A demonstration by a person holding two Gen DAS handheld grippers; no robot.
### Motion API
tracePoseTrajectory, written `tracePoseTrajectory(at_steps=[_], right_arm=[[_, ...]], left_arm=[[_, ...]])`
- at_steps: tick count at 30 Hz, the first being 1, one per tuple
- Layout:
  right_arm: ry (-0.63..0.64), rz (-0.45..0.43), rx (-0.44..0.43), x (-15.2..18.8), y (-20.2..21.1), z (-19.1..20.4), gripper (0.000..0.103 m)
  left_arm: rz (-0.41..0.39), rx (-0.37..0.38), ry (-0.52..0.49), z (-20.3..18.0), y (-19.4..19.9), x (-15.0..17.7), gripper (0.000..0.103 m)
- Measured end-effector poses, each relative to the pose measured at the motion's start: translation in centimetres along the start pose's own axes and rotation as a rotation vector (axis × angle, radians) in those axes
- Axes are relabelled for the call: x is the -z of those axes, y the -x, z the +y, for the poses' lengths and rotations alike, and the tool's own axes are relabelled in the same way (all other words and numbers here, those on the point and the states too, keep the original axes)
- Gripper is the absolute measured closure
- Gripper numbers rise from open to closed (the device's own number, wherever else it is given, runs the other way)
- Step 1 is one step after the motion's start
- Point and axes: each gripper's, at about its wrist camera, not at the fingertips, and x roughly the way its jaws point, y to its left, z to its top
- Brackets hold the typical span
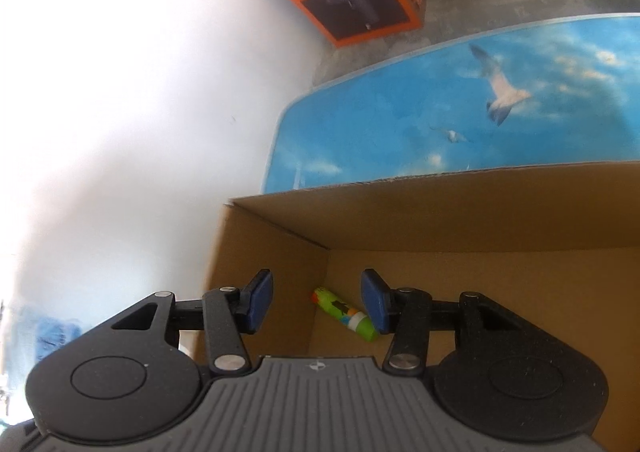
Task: Organize rigid objects
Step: 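Move the right tool back to the pink bowl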
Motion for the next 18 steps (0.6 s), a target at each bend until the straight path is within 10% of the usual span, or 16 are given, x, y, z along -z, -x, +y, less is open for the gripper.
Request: tracePoseTrajectory(at_steps=[6, 18], right_arm=[[0.072, -0.092, -0.061, 2.1, 8.1, 1.0, 0.052], [0.158, -0.372, -0.056, 17.0, 24.0, -3.9, 0.051]], left_arm=[[-0.072, 0.028, -0.025, -1.1, 3.3, 1.5, 0.067], [-0.021, 0.225, -0.087, -6.5, 3.8, 10.0, 0.054]])
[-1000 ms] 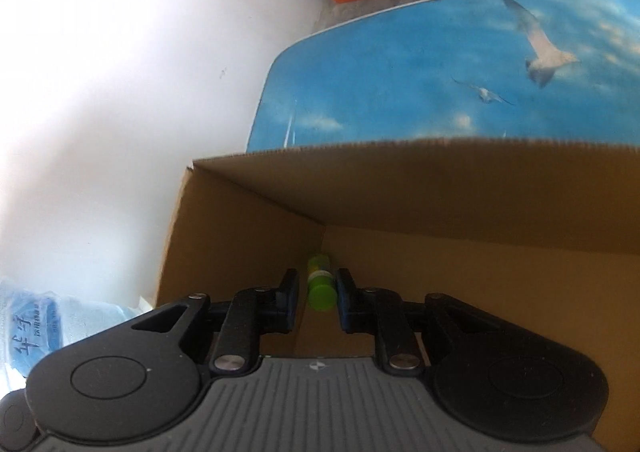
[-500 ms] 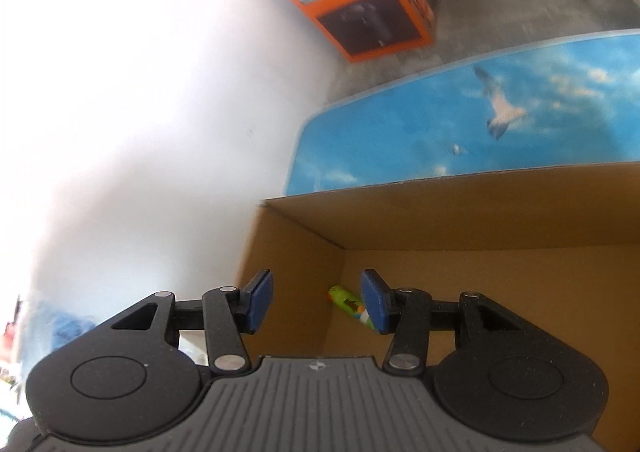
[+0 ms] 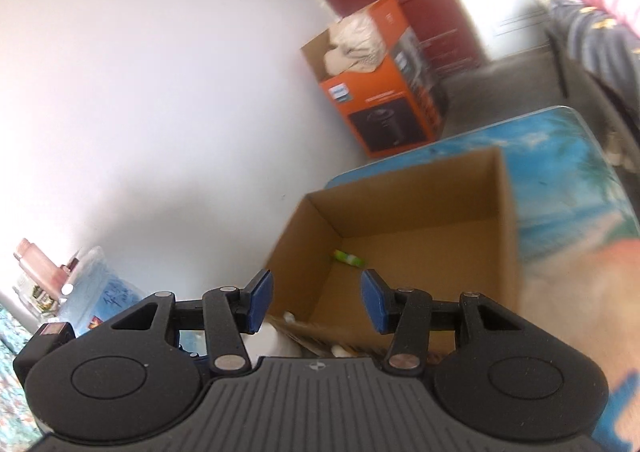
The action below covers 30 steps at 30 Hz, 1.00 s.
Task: Organize rigid objects
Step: 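Move the right tool back to the pink bowl, then grasp the black cylinder with gold end using the right tool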
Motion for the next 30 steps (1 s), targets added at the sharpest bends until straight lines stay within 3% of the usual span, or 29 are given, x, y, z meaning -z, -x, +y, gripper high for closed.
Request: tracePoseTrajectory(at_steps=[4, 9, 19, 30], right_arm=[[-0.059, 0.008, 0.074, 5.4, 0.4, -2.4, 0.052], [-0.081, 0.039, 0.160, 9.2, -1.9, -4.6, 0.055], [-0.032, 0.132, 0.161, 9.8, -5.6, -6.2, 0.059], [0.012, 0.192, 0.112, 9.8, -7.3, -6.9, 0.067]], left_arm=[[0.064, 0.053, -0.023, -2.8, -2.7, 2.5, 0.054], [0.106, 0.038, -0.090, -5.9, -5.8, 4.0, 0.056], [0.138, -0.007, -0.149, -7.8, -8.5, 5.4, 0.076], [0.125, -0.008, -0.197, -8.5, -8.8, 5.3, 0.076]])
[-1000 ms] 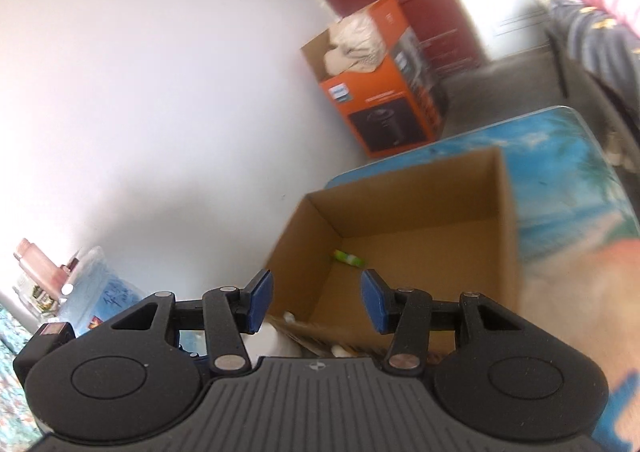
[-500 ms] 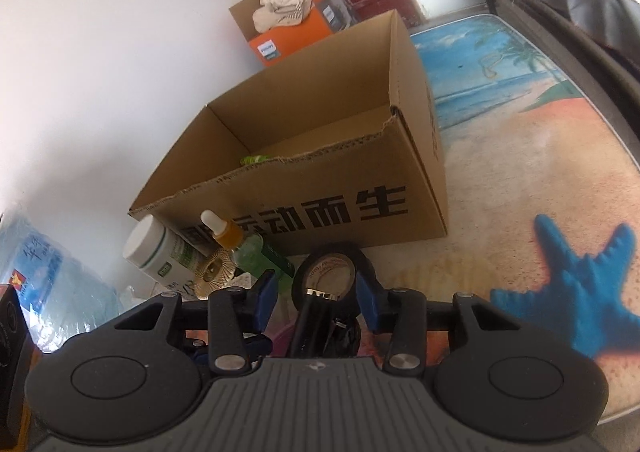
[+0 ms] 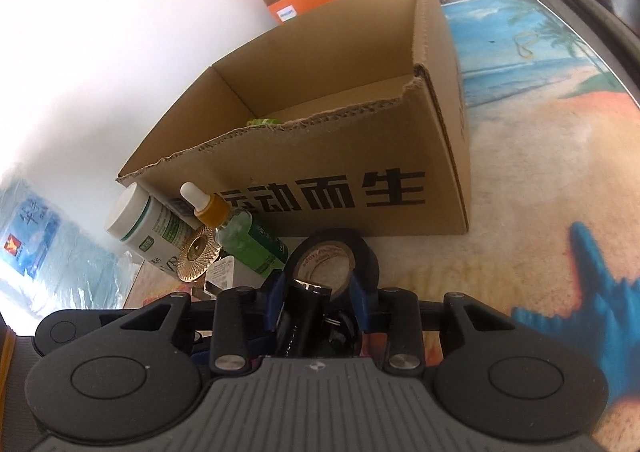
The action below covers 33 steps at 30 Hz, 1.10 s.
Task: Organize rigid objects
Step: 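Grasp the black cylinder with gold end using the right tool, then carry the black cylinder into the box and open the right tool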
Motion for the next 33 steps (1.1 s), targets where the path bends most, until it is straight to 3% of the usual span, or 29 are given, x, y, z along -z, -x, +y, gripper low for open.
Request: tracePoseTrajectory(at_steps=[9, 15, 20, 27, 33], right_arm=[[0.107, -0.035, -0.005, 0.0, 1.8, 1.8, 0.079], [0.123, -0.060, -0.051, 0.4, 3.6, 2.9, 0.079], [0.130, -0.069, -0.041, 0.6, 4.0, 3.3, 0.079], [0.086, -0.029, -0.038, 0.8, 2.9, 3.1, 0.079], [0.128, -0.084, -0.039, 0.4, 4.2, 4.8, 0.079]], left_arm=[[-0.009, 0.015, -0.008, 0.1, 0.1, -0.1, 0.075], [-0.014, 0.003, -0.022, -0.1, 0.1, -0.2, 0.075], [-0.034, -0.008, -0.021, -0.4, 0.1, 0.2, 0.077], [-0.083, -0.040, -0.047, -0.8, 0.5, 0.7, 0.082], [-0.157, -0.059, -0.036, -0.6, 2.5, -0.2, 0.082]])
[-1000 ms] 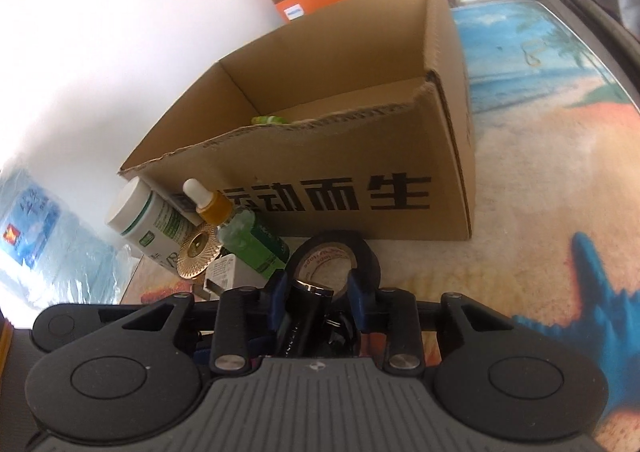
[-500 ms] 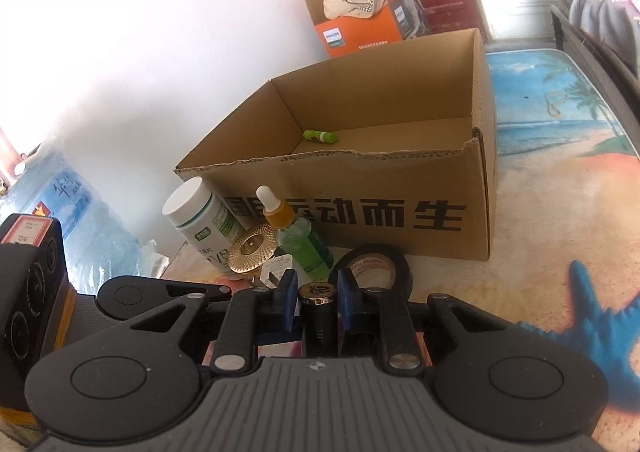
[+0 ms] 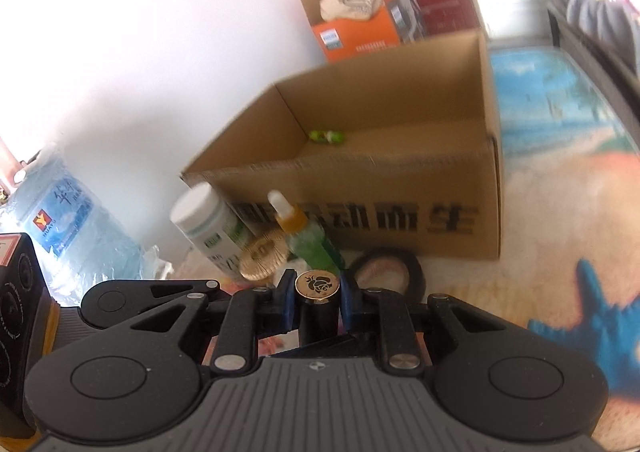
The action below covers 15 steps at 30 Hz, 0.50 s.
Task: Organize rigid objects
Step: 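Carry the black cylinder into the box and open the right tool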
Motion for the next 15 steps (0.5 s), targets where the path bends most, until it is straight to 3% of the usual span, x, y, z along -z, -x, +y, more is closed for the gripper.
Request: tracePoseTrajectory(at_steps=[10, 15], right_arm=[[0.181, -0.164, -0.035, -6.3, 3.5, 6.0, 0.079], [0.261, -0.206, -0.090, -11.6, 1.9, 8.7, 0.079]], left_arm=[[-0.181, -0.062, 0.048, 3.6, 5.6, -6.0, 0.082], [-0.203, -0.139, 0.072, 7.6, 6.1, -9.9, 0.082]])
